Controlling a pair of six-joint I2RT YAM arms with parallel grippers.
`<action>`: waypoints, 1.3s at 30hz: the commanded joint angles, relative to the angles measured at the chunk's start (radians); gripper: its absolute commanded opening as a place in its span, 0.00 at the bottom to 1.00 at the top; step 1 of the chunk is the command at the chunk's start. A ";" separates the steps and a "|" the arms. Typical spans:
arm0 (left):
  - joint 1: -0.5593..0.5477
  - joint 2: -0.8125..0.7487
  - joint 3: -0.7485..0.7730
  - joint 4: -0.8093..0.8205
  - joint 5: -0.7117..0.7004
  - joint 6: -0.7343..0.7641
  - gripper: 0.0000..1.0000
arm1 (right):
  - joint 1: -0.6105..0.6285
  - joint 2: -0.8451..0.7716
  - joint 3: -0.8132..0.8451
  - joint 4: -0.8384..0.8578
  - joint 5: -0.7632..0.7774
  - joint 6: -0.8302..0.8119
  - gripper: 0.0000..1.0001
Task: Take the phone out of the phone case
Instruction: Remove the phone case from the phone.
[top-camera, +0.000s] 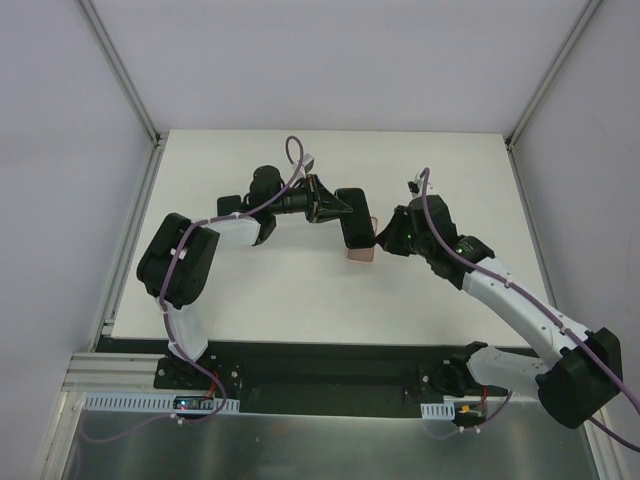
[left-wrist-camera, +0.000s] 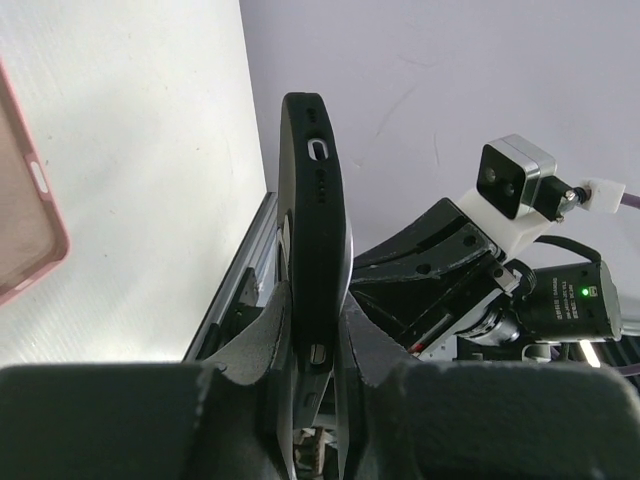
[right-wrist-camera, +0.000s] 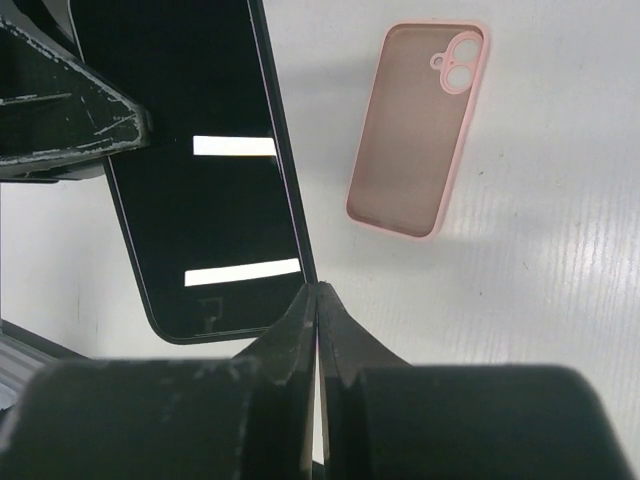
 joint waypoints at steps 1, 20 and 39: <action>-0.003 -0.168 0.029 0.234 0.063 -0.160 0.00 | -0.002 0.076 -0.066 -0.122 0.048 -0.003 0.01; -0.003 -0.165 0.004 0.271 0.063 -0.178 0.00 | 0.104 0.134 -0.009 -0.133 0.194 -0.016 0.06; 0.002 -0.158 -0.017 0.276 0.066 -0.158 0.00 | -0.146 -0.025 -0.206 0.459 -0.594 0.218 0.68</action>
